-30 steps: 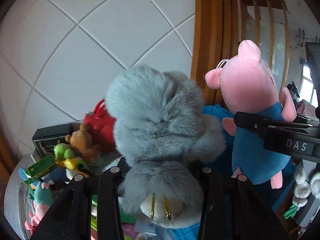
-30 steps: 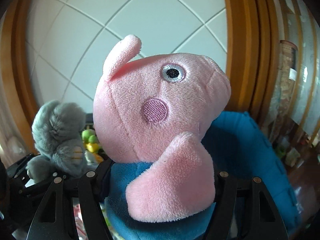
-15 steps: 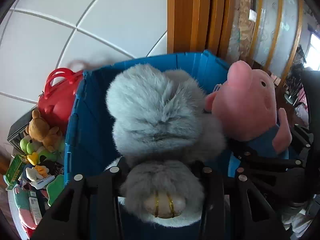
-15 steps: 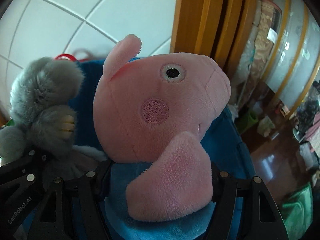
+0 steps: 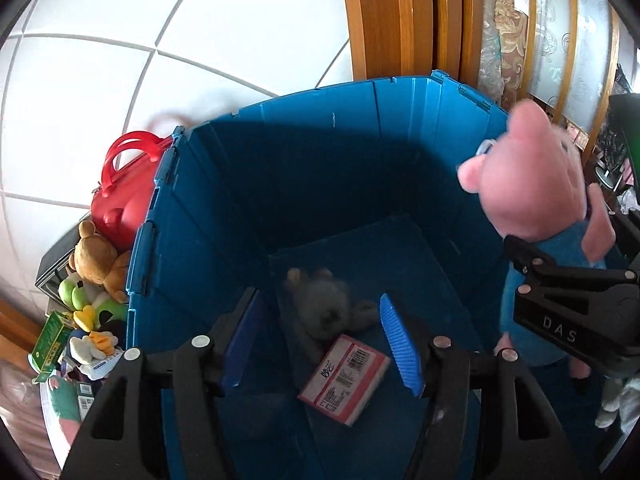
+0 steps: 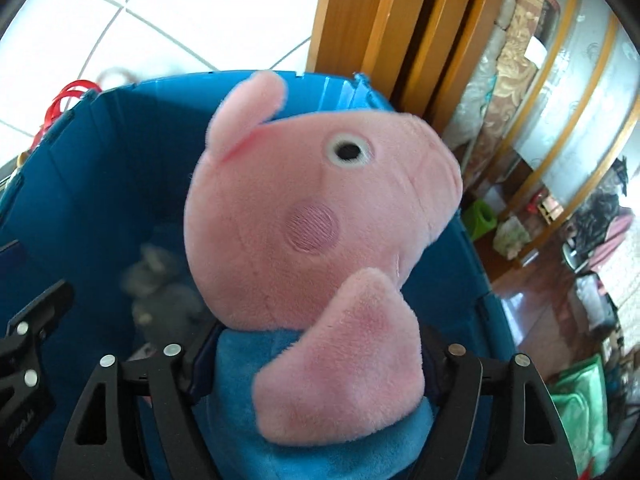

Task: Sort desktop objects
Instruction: 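Carry both plush toys over the blue crate and release them inside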

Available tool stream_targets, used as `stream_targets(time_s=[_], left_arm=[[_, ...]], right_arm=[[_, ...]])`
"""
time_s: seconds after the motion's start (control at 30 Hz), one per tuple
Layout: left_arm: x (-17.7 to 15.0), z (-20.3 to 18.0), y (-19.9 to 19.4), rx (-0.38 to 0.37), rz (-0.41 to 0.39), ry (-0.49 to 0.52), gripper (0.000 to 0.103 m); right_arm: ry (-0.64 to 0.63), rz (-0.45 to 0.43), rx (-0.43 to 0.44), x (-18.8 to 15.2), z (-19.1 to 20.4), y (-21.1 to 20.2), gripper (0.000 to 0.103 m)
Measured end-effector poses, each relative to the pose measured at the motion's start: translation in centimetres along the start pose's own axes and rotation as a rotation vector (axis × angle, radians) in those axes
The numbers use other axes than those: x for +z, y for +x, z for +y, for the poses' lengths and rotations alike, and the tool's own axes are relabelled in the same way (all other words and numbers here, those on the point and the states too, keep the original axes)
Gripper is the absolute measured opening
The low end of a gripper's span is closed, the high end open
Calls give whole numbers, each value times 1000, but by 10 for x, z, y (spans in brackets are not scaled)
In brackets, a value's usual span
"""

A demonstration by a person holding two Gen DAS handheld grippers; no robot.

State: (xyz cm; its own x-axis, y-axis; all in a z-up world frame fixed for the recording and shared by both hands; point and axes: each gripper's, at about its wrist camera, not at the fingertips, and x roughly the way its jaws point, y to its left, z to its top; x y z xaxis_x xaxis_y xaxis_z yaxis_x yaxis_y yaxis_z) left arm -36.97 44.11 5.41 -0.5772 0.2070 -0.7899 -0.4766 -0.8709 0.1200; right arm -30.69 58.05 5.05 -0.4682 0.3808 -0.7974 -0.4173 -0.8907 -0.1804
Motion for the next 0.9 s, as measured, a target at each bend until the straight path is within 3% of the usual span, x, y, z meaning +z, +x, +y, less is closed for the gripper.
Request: stream_targets(time_s=[0.13,0.37,0.6,0.9], left_arm=[[3,-1,2,2,15,-6,60],[1,2,-2,-1,34,-10,60],[-7,1,-21,-14,26,-2,60],[-33,14,-81,-44,-78,12,60]], right_arm=[[-1,-34,-38,6,-3,-5,98],[-43,-73,-62,6,1,-29,101],[-75,-71,-23,-5,3,-50,102],[-62,-130,117,-26,1,-104,103]])
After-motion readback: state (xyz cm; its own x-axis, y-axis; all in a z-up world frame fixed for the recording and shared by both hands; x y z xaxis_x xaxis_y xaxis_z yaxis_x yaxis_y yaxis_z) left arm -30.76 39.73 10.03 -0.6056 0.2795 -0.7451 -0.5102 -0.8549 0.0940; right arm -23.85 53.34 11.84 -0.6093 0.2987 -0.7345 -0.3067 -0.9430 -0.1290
